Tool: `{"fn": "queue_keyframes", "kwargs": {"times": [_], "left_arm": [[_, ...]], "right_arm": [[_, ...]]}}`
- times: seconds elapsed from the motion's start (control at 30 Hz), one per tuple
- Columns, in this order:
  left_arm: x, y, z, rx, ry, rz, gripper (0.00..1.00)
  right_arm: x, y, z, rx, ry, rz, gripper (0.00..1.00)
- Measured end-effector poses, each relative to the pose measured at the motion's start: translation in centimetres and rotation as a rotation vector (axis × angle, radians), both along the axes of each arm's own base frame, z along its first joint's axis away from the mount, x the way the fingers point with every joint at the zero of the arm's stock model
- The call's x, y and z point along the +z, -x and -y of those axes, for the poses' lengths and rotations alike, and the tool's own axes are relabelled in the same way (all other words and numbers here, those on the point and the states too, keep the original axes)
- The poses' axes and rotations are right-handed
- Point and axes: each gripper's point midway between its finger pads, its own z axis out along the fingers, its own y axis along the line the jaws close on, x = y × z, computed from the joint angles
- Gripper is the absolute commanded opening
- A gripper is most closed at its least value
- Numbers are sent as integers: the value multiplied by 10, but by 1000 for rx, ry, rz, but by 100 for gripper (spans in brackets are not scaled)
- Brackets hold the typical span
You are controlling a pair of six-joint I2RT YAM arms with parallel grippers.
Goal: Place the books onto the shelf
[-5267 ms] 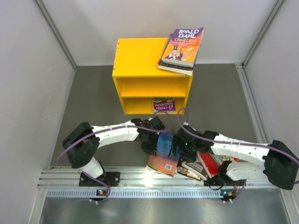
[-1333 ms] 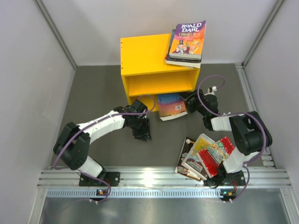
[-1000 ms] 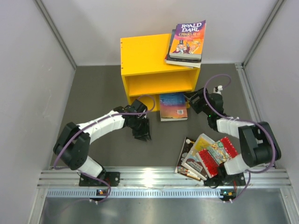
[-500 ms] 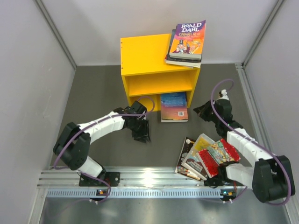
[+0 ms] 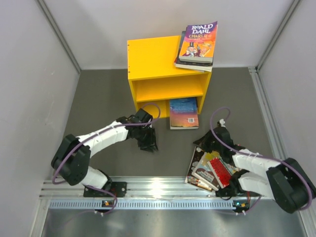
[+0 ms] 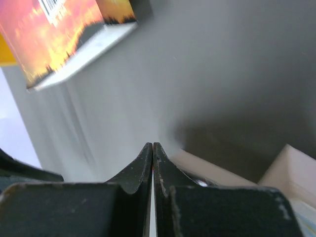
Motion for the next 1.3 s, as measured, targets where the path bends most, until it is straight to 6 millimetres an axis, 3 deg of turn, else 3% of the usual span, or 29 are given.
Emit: {"fn": "queue_keyframes", "kwargs": {"times": [0.23, 0.4, 0.67, 1.0, 1.3], "left_arm": [[9, 3, -3, 15, 20, 28, 38], [17, 5, -7, 30, 29, 52, 38], [30, 7, -18, 54, 15, 93, 38], [30, 10, -29, 69, -32, 103, 38], [27, 11, -31, 53, -45, 102, 38]], "right_arm": [[-7, -32, -22, -49, -30, -21, 0], [7, -77, -47, -63, -65, 16, 0], [33, -130, -74, -82, -92, 72, 0], [40, -162, -69, -185, -27, 49, 0], [31, -164, -36, -292, 80, 18, 0]]}}
